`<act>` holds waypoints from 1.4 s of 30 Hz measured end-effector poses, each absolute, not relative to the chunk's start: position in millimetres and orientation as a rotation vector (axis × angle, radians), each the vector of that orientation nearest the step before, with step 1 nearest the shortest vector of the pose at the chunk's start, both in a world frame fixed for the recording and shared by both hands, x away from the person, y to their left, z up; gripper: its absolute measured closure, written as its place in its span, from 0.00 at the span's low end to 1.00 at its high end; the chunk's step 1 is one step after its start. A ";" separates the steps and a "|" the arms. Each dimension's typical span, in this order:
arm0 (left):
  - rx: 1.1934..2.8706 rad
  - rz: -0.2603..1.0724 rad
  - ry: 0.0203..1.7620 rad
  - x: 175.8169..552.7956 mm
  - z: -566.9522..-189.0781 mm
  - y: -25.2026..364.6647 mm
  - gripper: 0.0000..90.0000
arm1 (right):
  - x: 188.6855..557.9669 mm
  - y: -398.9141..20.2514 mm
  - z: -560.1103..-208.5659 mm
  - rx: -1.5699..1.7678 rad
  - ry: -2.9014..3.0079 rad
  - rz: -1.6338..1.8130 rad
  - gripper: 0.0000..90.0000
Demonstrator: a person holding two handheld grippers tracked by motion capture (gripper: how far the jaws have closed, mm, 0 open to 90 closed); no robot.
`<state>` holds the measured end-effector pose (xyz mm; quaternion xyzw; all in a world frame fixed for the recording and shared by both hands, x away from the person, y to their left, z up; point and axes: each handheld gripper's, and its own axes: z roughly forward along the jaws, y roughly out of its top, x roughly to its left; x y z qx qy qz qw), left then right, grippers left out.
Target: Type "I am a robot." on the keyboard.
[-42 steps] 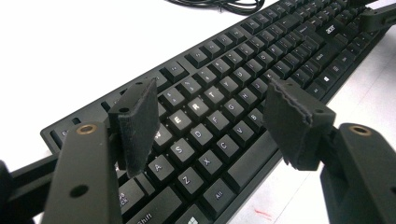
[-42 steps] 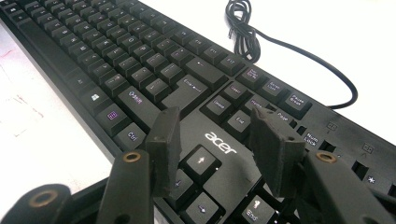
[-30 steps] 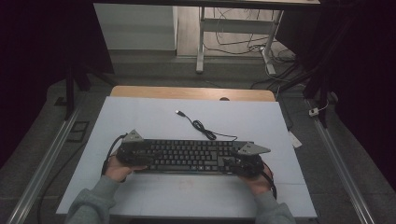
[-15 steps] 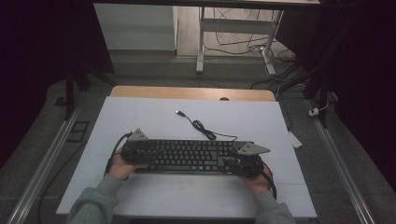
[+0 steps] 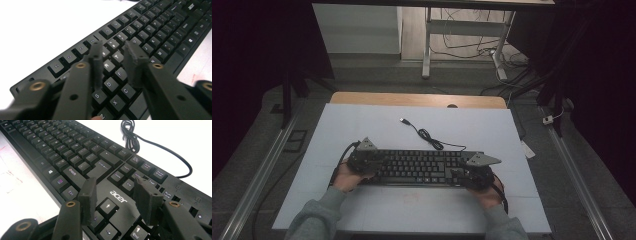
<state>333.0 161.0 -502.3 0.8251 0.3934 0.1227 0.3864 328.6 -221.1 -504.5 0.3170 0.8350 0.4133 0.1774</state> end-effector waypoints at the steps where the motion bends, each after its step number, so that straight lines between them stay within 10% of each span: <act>1: 2.099 0.311 1.006 333.7 -503.0 160.2 0.85 | 328.6 -221.3 -504.3 0.895 2.368 1.164 0.60; 6: 2.119 0.301 1.015 338.4 -507.4 158.1 0.99 | 328.8 -221.3 -504.4 0.895 2.366 1.165 0.60; 42: 2.179 0.295 1.031 345.8 -520.9 147.5 0.99 | 328.2 -221.5 -504.8 0.897 2.363 1.164 0.60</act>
